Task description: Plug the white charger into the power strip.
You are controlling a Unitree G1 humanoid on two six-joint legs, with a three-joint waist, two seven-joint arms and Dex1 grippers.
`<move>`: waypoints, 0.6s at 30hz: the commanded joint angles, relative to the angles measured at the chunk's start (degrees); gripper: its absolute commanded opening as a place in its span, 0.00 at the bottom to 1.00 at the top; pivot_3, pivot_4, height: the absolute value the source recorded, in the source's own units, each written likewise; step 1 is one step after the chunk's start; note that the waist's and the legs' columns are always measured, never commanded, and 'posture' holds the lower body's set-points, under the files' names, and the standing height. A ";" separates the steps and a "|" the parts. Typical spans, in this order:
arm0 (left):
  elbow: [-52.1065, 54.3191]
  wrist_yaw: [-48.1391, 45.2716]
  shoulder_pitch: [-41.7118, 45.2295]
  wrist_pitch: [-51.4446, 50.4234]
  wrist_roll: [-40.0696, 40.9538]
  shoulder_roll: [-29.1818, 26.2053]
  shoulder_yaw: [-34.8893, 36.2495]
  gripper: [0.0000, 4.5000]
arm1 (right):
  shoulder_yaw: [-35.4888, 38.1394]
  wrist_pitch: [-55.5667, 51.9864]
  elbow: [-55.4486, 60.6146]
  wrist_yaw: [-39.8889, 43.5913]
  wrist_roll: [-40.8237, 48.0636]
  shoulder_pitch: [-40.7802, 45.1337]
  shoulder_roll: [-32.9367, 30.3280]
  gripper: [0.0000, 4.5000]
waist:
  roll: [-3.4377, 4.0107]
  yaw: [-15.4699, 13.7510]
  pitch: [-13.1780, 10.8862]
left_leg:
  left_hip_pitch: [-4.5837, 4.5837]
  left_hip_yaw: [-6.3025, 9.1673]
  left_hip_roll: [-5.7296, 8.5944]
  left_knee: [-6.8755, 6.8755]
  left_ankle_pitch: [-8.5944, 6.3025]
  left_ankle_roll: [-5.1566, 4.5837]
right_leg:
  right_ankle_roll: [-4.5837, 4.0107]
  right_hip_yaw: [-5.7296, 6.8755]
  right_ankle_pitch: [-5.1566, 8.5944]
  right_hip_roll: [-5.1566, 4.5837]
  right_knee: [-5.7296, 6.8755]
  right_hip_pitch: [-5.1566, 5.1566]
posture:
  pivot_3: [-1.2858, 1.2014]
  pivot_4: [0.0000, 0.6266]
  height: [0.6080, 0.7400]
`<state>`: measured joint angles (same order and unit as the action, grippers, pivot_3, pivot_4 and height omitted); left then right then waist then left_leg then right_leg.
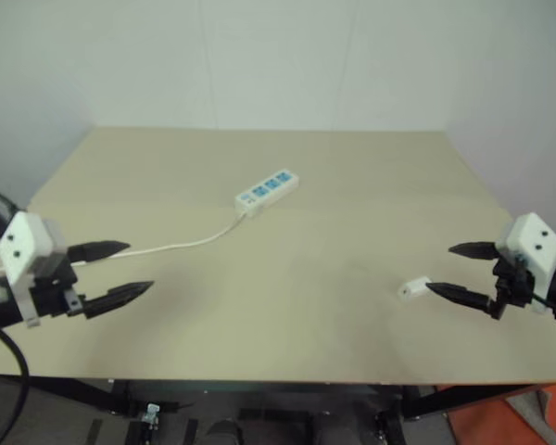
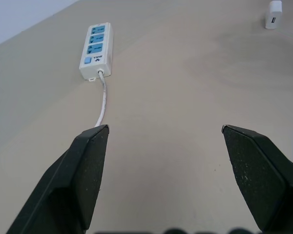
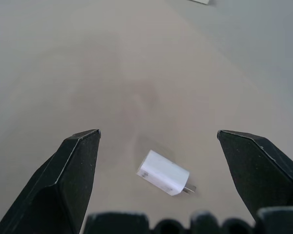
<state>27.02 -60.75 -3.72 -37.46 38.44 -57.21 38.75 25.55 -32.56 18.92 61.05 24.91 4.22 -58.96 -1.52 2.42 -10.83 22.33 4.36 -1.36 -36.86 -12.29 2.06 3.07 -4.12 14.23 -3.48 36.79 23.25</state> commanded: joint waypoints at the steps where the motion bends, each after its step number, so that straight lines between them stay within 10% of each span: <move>1: -0.34 0.45 1.83 1.51 0.34 -0.70 -0.49 0.89 | 1.87 -0.03 1.75 -0.70 1.22 0.36 -0.63 1.00 | 0.00 -0.01 0.00 | 0.00 0.00 0.00 0.00 0.00 0.00 | 0.00 0.01 0.00 0.00 0.00 0.00 | 0.52 0.24 1.00; 9: -2.97 2.20 5.12 3.93 -1.27 0.31 -5.03 0.89 | 1.68 -0.10 2.24 -1.59 1.85 0.63 -0.77 1.00 | 0.00 -0.02 0.00 | 0.00 0.00 0.00 0.00 0.00 0.00 | -0.01 0.00 -0.01 0.00 0.01 0.00 | 0.52 0.24 1.00; 18: -31.81 17.37 34.68 5.68 -20.60 12.06 -33.12 0.89 | -0.86 0.31 2.20 -3.18 2.27 4.42 -0.34 1.00 | -0.03 -1.23 0.03 | -0.01 0.03 0.08 -0.10 0.01 -0.01 | 0.11 -0.01 -0.13 0.01 -0.02 -0.12 | 0.52 0.24 1.00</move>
<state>-0.38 -44.51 27.98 -32.68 20.68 -45.64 8.23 24.22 -32.67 20.21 58.50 26.14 7.46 -58.95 -1.55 1.19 -10.80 22.34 4.39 -1.27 -36.96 -12.28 2.05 3.16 -4.13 14.10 -3.48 36.77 23.14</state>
